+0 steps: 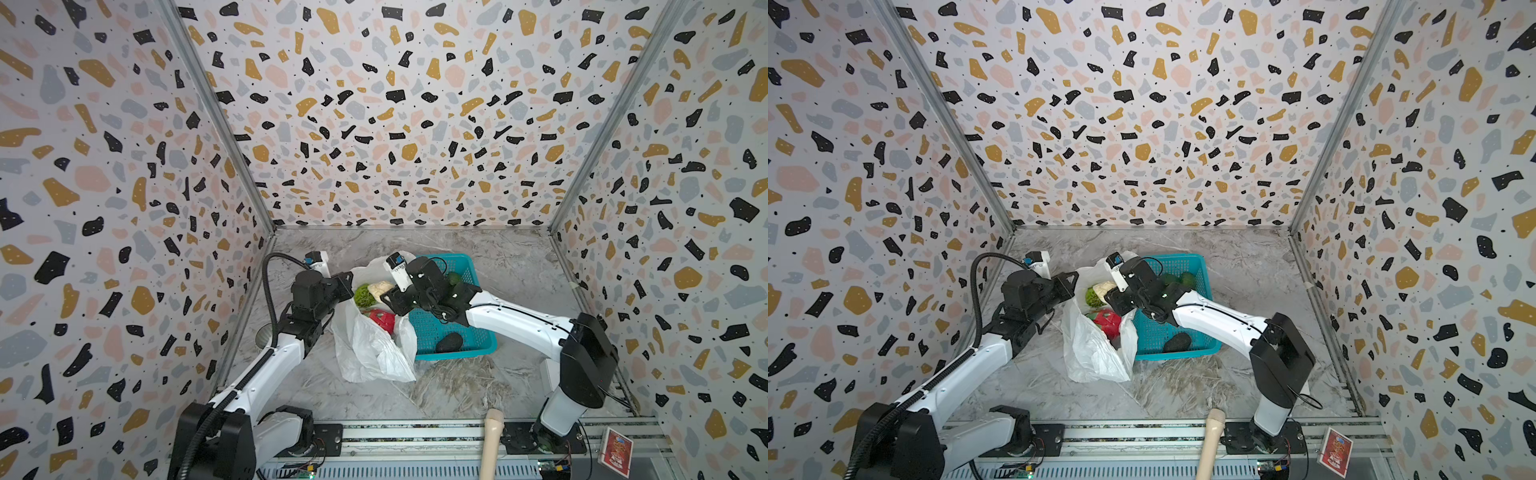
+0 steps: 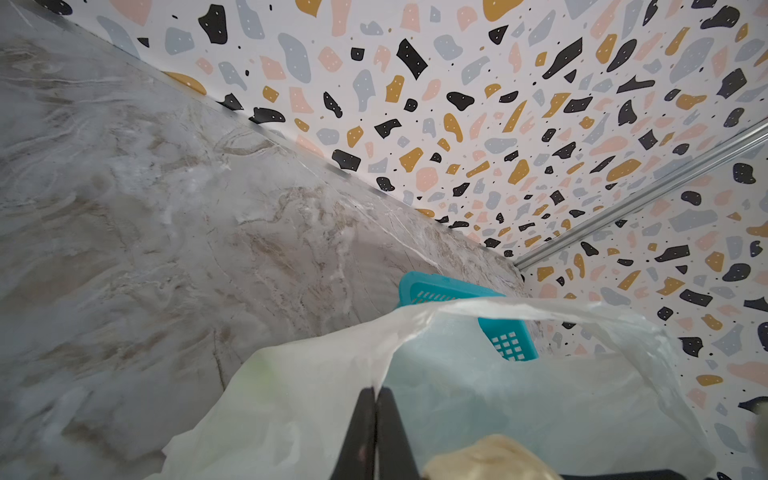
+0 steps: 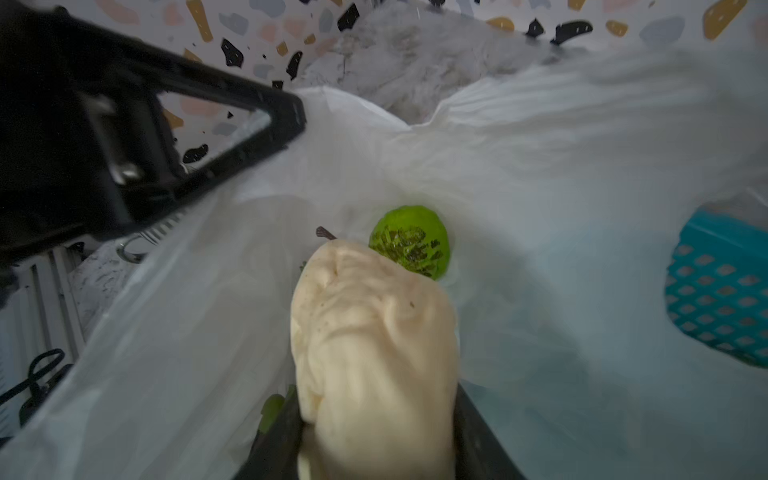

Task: Place the fruits into the plastic bag
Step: 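Carry the pale cream fruit into the bag and release it, then return the right gripper to the basket and grasp the yellow banana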

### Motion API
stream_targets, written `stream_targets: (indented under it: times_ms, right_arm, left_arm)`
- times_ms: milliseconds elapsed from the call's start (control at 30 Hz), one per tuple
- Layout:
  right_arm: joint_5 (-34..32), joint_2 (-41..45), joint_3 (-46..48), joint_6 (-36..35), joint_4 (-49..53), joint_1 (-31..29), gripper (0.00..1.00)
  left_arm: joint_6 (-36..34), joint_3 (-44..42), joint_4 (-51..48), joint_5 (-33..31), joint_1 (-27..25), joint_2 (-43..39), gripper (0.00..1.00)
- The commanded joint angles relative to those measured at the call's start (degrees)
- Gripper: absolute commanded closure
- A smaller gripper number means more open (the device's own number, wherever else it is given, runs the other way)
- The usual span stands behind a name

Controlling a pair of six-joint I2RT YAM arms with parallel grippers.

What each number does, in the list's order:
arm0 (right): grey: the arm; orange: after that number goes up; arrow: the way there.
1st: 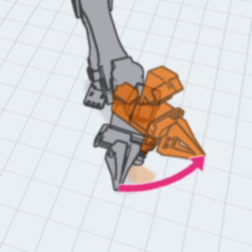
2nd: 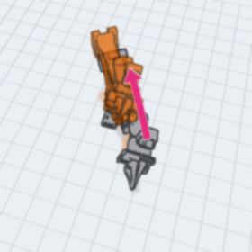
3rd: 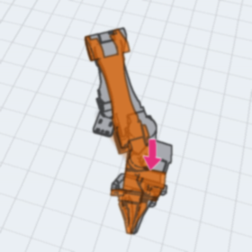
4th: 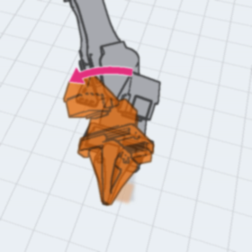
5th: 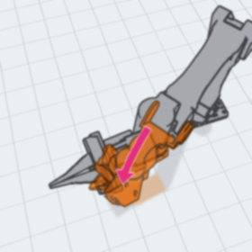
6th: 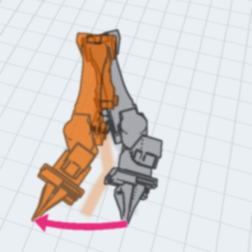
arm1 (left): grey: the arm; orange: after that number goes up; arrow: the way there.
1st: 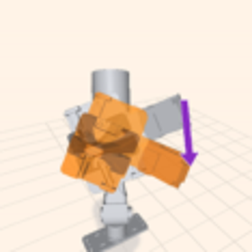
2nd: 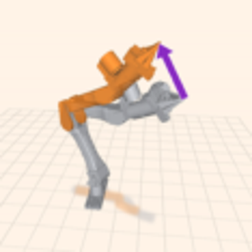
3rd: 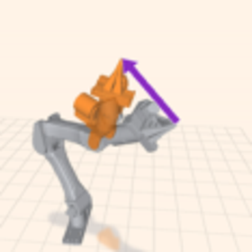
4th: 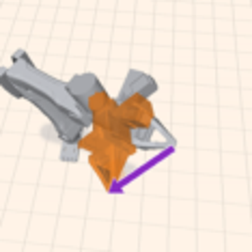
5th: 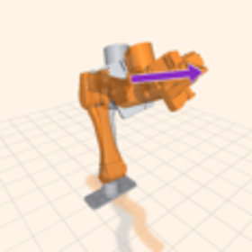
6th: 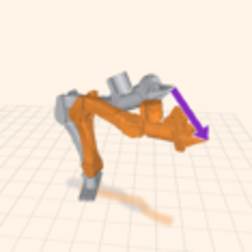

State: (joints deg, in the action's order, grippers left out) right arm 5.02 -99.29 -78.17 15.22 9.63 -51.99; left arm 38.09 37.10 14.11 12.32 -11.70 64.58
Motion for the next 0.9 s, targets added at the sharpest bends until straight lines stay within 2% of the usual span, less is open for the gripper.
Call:
stream_targets:
  times_ms: [0,100,167,367,700,867]
  right_arm:
    - [1.0,-1.3,-5.0,0.5,3.4,0.1,0.52]
    - [3.5,-3.8,-6.5,0.3,3.2,0.2,0.45]
    - [4.4,-4.6,-7.1,-0.1,2.8,0.0,0.33]
    - [6.0,-1.6,-5.9,-1.4,-1.2,0.0,0.14]
    - [-1.4,13.1,1.9,-4.4,-7.3,1.2,0.12]
    - [-8.0,20.0,7.3,1.6,-8.1,8.6,0.12]
  left_arm:
    - [-0.9,-0.1,1.3,-0.5,-0.2,-1.1,1.00]
    - [-0.9,-0.1,1.3,-0.3,-0.2,-1.1,1.00]
    - [-0.9,-0.1,1.4,-0.2,-0.2,-1.0,1.00]
    - [-0.6,-0.5,2.0,0.0,-0.2,-0.9,1.00]
    - [-0.6,-1.0,2.1,-0.1,-0.2,-0.7,1.00]
    - [-0.4,-1.0,2.3,-0.1,-0.2,-0.4,1.00]
